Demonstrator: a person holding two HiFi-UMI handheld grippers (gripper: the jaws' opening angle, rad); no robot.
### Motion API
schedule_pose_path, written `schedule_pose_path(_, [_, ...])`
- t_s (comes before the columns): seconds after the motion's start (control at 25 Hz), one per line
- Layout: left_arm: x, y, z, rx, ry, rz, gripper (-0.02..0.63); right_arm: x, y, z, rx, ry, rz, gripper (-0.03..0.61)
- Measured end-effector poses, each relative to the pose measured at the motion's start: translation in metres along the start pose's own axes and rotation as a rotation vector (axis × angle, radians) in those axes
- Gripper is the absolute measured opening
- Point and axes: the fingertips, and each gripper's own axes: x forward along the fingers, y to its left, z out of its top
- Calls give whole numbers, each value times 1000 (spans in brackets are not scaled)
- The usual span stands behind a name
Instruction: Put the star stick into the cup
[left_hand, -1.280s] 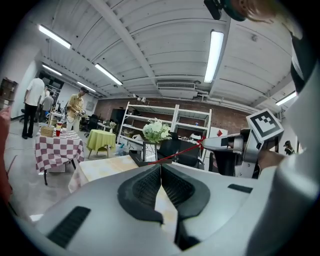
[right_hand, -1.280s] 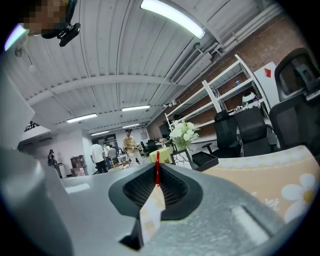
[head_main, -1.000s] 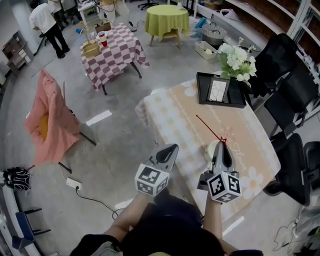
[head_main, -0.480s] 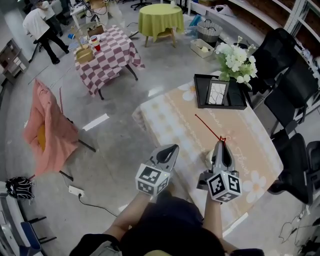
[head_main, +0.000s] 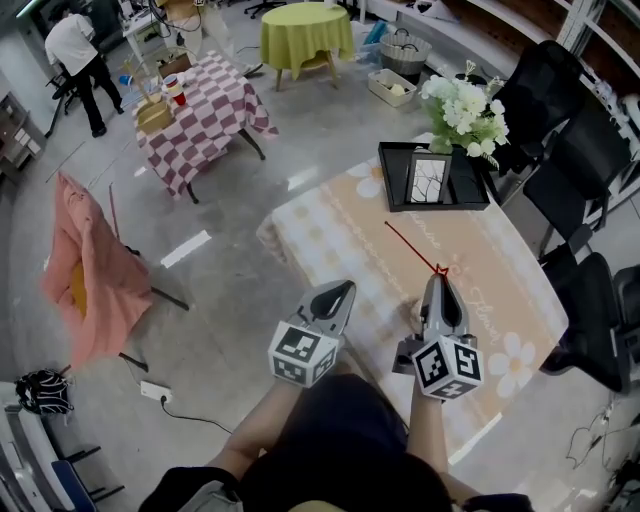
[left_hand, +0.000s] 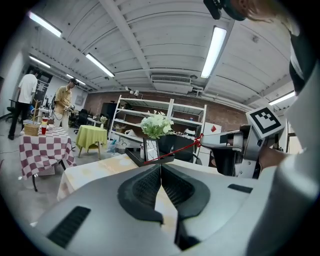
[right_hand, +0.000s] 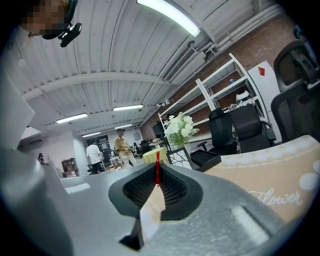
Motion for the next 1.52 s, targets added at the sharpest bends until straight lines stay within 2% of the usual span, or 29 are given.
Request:
schedule_pose_path(0.56, [32,-29,-3,26,51,-173,11,-25,-28,13,13,-73,-152,17])
schedule_pose_path(1.04, [69,-47,9,88,102,-387,11,-44,-53,31,37,-171,-376,17])
schedule_pose_path(1.52, [90,-62,19,126,150,-576,11,-66,-57,42,42,-238,-566,17])
